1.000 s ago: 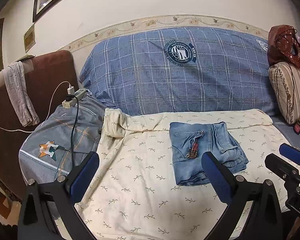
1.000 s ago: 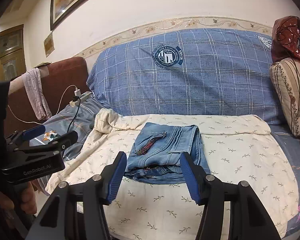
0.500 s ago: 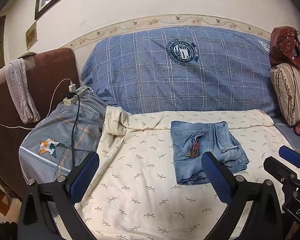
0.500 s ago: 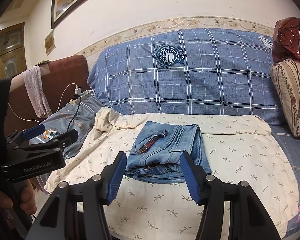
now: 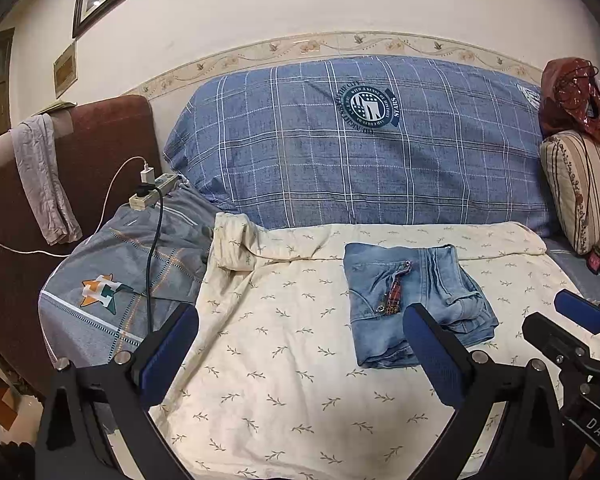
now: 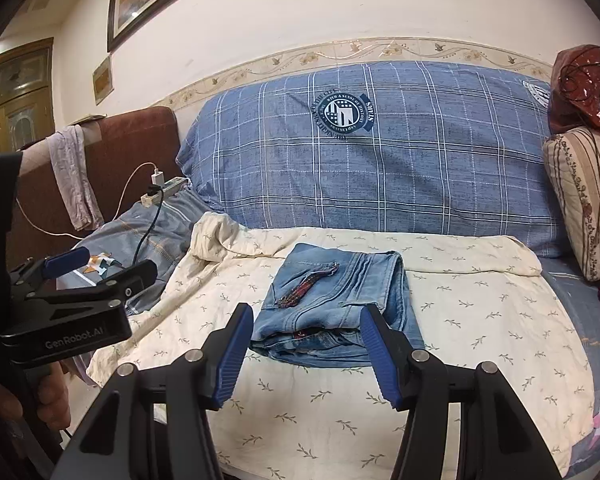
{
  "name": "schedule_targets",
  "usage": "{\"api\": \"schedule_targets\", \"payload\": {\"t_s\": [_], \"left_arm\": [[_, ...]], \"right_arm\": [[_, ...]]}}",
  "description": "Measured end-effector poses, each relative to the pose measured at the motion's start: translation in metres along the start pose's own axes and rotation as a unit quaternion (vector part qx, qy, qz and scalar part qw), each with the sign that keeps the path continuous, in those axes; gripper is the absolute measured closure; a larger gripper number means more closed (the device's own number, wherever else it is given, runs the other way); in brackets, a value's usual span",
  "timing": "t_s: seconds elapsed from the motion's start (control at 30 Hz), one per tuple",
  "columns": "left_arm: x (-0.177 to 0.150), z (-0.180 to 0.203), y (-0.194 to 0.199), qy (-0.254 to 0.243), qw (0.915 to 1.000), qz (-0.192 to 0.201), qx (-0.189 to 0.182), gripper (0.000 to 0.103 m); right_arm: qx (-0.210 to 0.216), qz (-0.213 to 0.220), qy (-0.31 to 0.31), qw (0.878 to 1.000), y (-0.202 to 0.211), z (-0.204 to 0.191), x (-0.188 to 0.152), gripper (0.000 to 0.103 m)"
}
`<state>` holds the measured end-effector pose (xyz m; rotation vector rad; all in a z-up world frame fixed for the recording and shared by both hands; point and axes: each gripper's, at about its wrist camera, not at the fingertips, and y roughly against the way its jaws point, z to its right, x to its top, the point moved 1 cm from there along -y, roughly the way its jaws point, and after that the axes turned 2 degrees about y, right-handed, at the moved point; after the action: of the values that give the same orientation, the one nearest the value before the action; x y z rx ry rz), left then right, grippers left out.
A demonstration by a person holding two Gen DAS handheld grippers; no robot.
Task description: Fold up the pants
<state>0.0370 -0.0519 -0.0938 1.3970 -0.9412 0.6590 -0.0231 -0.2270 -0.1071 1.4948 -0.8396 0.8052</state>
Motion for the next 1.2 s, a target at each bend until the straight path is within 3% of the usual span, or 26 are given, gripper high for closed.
{"api": "schedule_targets", "payload": {"t_s": [1.2], "left_arm": [[0.000,-0.046,-0.008,0.044,0.9988,-0.001,-0.019,0.001]], "right_arm": [[0.009,-0.010,0.044,0.999,-0.026,-0.051,0.016,0.043]]}}
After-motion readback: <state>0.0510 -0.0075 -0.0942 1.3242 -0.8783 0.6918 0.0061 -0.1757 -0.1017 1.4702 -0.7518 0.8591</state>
